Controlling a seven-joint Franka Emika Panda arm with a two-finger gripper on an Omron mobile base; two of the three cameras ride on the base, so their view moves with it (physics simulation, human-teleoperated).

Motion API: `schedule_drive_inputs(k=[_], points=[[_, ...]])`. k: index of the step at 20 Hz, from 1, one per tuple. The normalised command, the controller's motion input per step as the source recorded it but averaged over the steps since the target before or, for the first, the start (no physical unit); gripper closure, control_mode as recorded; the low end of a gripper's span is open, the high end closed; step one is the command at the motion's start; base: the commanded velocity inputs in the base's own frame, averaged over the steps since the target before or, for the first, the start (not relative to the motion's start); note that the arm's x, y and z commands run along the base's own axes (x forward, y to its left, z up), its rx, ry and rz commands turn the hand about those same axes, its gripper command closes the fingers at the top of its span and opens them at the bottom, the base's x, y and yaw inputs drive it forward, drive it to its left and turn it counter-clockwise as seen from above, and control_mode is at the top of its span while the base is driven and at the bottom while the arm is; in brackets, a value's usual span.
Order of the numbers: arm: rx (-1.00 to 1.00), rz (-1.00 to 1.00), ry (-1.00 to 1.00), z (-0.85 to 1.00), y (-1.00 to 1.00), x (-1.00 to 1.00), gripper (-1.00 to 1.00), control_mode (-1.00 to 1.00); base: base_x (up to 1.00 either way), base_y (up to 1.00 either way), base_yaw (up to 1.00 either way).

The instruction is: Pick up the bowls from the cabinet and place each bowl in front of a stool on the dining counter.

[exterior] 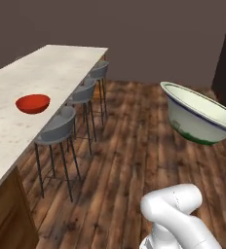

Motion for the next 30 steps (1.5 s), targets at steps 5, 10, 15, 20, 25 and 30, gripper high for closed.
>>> schedule_drive_inputs(k=[5, 10, 15, 20, 25, 30], points=[[0.00, 0.00, 0.00, 0.00, 0.00, 0.00, 1.00, 1.00, 1.00, -0.75, 0.38], [0.00, 0.00, 0.00, 0.00, 0.00, 0.00, 1.00, 1.00, 1.00, -0.99, 0.35], [0.00, 0.00, 0.00, 0.00, 0.00, 0.00, 1.00, 1.00, 0.89, -1.00, 0.34], [0.00, 0.00, 0.00, 0.00, 0.00, 0.00, 1.00, 1.00, 0.93, -1.00, 0.35], [0.00, 0.00, 0.00, 0.00, 0.00, 0.00, 1.00, 1.00, 0.68, -1.00, 0.41], [0.00, 0.00, 0.00, 0.00, 0.00, 0.00, 1.00, 1.00, 0.66, -1.00, 0.44]])
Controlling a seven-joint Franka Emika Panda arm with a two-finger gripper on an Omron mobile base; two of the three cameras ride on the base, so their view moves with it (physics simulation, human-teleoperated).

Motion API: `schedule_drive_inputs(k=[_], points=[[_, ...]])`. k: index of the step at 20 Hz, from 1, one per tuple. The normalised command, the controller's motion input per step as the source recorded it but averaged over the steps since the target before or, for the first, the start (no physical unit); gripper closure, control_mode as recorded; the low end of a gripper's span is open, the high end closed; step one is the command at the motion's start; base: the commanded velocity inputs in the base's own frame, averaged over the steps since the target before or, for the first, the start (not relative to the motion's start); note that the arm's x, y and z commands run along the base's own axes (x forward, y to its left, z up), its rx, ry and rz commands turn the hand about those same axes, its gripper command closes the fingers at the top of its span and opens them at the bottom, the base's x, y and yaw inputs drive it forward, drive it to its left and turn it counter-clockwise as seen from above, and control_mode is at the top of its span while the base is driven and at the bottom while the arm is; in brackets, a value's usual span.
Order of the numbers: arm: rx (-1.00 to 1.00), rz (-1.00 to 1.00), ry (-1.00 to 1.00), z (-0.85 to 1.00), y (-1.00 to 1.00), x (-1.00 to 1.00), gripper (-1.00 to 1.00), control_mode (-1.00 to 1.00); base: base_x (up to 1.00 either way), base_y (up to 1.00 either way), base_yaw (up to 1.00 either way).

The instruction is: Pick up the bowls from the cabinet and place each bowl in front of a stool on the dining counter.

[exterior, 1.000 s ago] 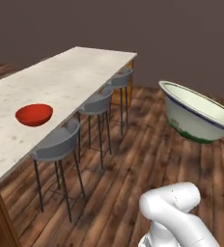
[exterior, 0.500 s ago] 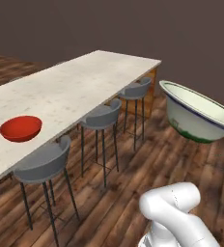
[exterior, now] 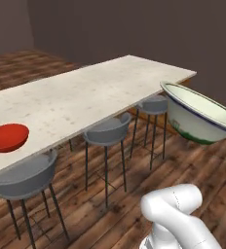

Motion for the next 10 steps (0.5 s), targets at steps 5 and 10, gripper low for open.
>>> schedule_drive_inputs(k=[5, 10], points=[[0.00, 0.00, 0.00, 0.00, 0.00, 0.00, 1.00, 1.00, 0.55, -1.00, 0.47], [0.00, 0.00, 0.00, 0.00, 0.00, 0.00, 1.00, 1.00, 0.51, -0.97, 0.48]])
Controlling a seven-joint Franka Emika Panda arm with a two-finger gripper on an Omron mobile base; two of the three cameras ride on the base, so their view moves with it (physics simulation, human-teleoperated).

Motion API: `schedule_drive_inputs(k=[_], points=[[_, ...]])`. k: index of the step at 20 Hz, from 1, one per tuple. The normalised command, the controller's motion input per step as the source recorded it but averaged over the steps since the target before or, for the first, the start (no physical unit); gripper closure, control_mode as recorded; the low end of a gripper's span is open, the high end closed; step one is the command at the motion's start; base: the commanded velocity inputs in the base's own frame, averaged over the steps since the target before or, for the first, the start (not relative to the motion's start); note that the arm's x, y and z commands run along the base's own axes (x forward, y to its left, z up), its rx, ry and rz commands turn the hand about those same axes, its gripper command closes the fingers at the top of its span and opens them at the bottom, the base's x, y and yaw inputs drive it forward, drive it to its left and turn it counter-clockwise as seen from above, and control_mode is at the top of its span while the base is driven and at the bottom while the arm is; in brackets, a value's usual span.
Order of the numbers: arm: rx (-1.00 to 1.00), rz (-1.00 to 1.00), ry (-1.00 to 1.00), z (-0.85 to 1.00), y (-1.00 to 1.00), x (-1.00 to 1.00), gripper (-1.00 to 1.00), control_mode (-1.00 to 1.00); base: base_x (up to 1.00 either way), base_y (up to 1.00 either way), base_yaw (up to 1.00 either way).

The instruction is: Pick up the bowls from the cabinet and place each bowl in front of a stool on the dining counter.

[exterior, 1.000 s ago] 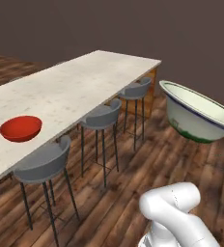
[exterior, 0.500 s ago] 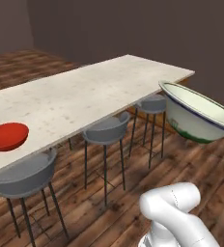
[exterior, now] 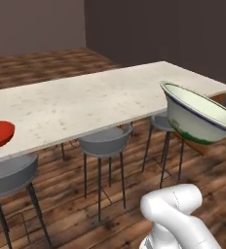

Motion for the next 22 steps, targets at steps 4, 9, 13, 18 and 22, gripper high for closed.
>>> schedule_drive_inputs(k=[4, 9, 13, 18, 22], points=[[0.00, 0.00, 0.00, 0.00, 0.00, 0.00, 1.00, 1.00, 0.62, -0.50, 0.42], [0.00, 0.00, 0.00, 0.00, 0.00, 0.00, 1.00, 1.00, 0.77, -0.37, 0.38], [0.00, 0.00, 0.00, 0.00, 0.00, 0.00, 1.00, 1.00, 0.75, -0.04, 0.11], [0.00, 0.00, 0.00, 0.00, 0.00, 0.00, 1.00, 1.00, 0.67, -0.04, 0.02], [0.00, 0.00, 0.00, 0.00, 0.00, 0.00, 1.00, 1.00, 0.56, 0.00, 0.00]])
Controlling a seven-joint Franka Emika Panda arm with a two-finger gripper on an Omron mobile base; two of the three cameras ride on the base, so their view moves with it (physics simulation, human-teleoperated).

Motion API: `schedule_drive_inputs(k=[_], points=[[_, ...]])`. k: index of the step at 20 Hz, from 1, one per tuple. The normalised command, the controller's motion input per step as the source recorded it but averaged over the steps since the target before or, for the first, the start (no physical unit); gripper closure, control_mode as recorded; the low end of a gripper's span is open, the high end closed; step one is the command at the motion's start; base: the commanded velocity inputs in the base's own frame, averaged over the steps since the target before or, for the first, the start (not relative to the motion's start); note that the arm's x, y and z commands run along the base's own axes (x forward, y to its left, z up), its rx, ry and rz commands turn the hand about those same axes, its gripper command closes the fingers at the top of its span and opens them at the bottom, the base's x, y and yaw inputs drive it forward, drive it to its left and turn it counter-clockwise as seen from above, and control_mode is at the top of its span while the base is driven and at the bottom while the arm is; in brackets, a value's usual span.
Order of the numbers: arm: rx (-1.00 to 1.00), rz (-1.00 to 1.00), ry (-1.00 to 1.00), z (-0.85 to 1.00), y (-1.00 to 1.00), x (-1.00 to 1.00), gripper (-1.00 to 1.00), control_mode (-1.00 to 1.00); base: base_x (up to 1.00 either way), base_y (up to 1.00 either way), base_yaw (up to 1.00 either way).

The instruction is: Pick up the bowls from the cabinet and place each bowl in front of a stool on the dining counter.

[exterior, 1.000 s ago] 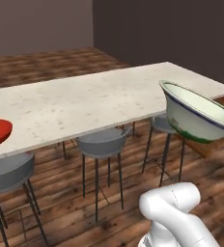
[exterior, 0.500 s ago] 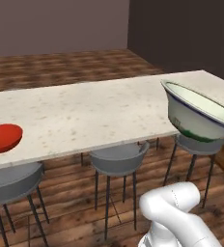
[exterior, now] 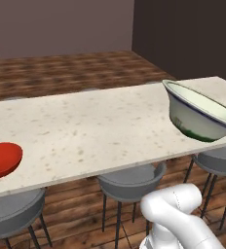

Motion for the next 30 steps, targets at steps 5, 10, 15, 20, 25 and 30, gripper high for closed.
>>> schedule_drive_inputs(k=[5, 10, 15, 20, 25, 30], points=[[0.00, 0.00, 0.00, 0.00, 0.00, 0.00, 1.00, 1.00, 0.36, -0.05, -0.01], [0.00, 0.00, 0.00, 0.00, 0.00, 0.00, 1.00, 1.00, 0.08, -0.02, 0.00], [0.00, 0.00, 0.00, 0.00, 0.00, 0.00, 1.00, 1.00, 0.00, 0.00, 0.00], [0.00, 0.00, 0.00, 0.00, 0.00, 0.04, 1.00, -1.00, 0.02, 0.03, 0.00], [0.00, 0.00, 0.01, 0.00, 0.00, 0.36, 1.00, -1.00, 0.00, 0.00, 0.00], [-0.03, 0.00, 0.09, -0.08, -0.13, 0.53, 1.00, -1.00, 0.00, 0.00, 0.00]])
